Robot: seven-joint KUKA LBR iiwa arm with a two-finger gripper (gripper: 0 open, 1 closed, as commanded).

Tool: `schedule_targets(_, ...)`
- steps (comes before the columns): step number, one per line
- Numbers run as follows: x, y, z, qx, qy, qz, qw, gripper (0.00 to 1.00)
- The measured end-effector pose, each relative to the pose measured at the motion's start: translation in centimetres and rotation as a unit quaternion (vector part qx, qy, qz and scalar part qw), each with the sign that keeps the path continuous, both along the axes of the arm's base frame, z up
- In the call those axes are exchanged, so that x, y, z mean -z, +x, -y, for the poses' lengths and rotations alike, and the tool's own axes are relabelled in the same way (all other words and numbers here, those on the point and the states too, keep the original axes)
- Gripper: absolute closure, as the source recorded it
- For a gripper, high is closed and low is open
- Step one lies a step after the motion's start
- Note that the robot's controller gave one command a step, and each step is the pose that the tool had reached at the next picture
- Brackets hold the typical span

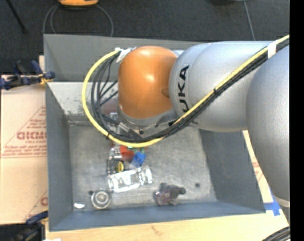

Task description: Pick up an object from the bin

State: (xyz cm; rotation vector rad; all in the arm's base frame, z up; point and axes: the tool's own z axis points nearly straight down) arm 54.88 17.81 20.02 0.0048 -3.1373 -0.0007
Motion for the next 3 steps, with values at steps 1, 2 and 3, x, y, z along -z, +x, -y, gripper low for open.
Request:
schedule_targets(1,10.8,3.7,6.3,-0.104,-0.001,0.0028,0.9946,0.00)
schedule_targets(2,12.5,2.2,7.5,0.039,0.003,0.0097,0.9992,0.00)
schedule_targets(3,12.3,2.3,7.7,0.041,0.003,0.0112,0.9991,1.00)
